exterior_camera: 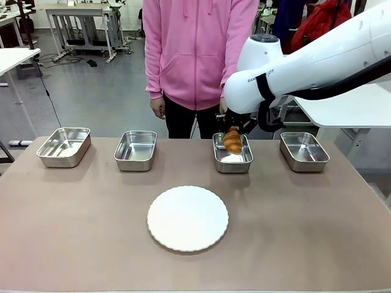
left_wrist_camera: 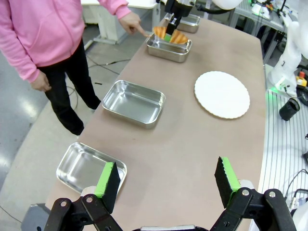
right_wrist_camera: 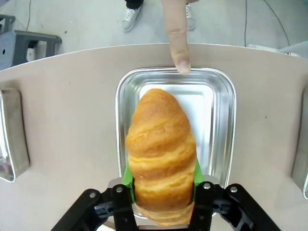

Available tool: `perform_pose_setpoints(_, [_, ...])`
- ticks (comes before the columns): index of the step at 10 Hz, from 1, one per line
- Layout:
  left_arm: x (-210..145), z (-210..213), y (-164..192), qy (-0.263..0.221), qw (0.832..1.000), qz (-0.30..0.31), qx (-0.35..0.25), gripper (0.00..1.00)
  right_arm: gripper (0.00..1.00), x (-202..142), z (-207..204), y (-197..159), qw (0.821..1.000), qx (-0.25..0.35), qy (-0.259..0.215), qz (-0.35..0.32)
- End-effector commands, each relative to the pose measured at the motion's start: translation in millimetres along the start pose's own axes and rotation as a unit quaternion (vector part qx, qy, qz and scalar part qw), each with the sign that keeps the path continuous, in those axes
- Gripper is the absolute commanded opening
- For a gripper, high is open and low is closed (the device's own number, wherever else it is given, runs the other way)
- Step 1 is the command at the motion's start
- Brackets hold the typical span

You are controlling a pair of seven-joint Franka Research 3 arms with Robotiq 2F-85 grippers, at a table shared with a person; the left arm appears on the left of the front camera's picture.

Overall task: Place the bread in the container.
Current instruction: Place the Butter Roll into the Airtight Container indicated by the human.

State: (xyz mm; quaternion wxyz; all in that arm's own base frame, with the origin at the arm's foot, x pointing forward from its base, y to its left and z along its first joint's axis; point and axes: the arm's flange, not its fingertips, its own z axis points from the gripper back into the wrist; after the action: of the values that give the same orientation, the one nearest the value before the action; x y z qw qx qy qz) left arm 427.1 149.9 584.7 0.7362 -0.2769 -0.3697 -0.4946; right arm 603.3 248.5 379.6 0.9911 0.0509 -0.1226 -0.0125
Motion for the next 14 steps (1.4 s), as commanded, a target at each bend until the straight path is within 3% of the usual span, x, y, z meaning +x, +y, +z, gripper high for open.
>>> perform_pose_setpoints(1, [0,1,-1,-0.002,1.000,-0.006,-0.003,1.00,0.51,7,-4,7,1.000,-0.021,-0.013,-0.016])
perform_pose_setpoints(4, [0,1,-1,-0.002,1.000,-0.006,-0.003,1.00,0.51,7,-12,6,0.999,-0.030,-0.001,-0.023])
perform_pose_setpoints(5, [0,1,-1,-0.002,1.000,-0.006,-0.003,1.00,1.00,8,-14,5,0.999,-0.042,0.001,-0.011])
perform_pose_setpoints(11, [0,1,-1,-0.002,1.000,-0.006,-0.003,1.00,1.00,5,-8,0,0.999,-0.037,-0.005,-0.006])
perform_pose_setpoints(12, [0,1,-1,-0.002,1.000,-0.006,-0.003,1.00,1.00,4,-3,0,1.000,-0.010,-0.016,0.004])
perform_pose_setpoints(14, [0,1,-1,-0.002,1.000,-0.006,-0.003,1.00,1.00,4,-12,-2,1.000,-0.022,0.006,0.006])
